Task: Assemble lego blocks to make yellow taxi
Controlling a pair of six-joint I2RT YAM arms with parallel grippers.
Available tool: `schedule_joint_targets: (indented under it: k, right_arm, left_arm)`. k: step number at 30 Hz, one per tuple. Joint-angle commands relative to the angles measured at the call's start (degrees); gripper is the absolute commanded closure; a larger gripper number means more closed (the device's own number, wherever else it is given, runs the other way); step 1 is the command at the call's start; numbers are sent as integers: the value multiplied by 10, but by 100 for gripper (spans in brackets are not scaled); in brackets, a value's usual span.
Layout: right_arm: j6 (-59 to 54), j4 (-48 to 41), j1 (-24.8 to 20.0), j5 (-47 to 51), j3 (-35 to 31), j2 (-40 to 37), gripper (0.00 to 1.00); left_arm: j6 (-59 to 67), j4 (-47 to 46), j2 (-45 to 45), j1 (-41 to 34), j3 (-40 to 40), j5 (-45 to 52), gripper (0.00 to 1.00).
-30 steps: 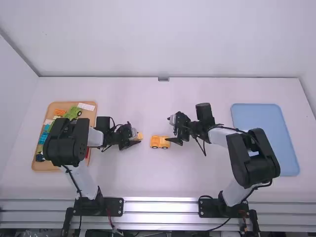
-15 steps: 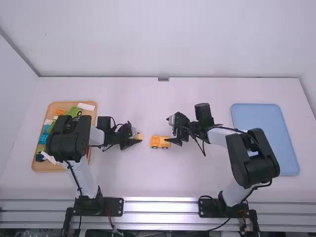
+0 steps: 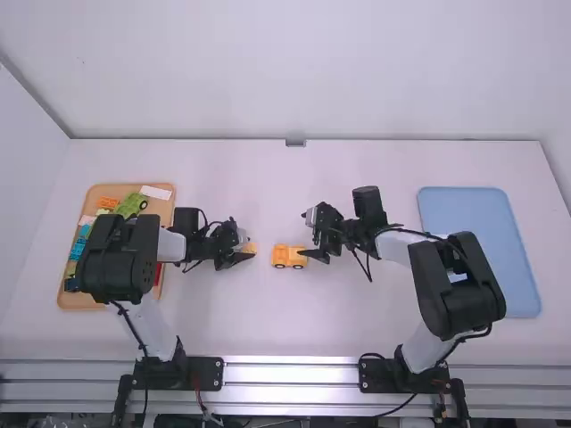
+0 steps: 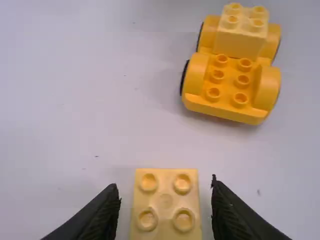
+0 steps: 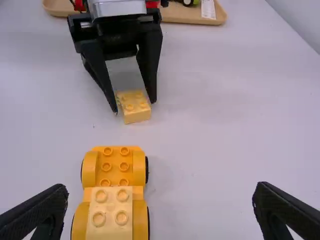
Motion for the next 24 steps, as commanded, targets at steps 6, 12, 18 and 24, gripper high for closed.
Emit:
schedule_joint_targets:
  k: [6,12,18,24]
  right_arm:
    - [0,0,-3,-6,-3,6,1]
    - [0,0,-3,-6,-3,6,1]
    - [0,2,5,-6,-3,6,2]
    - [7,2,0,-5,-3,6,2]
  left_arm:
    - [2,-8,-7,0,-12,-45,50]
    - [1,41,-7,2,-40,-46,60]
    - [-3,71,-7,-2,-51,-37,71]
    - [-29,107,-11,-2,-48,0,79]
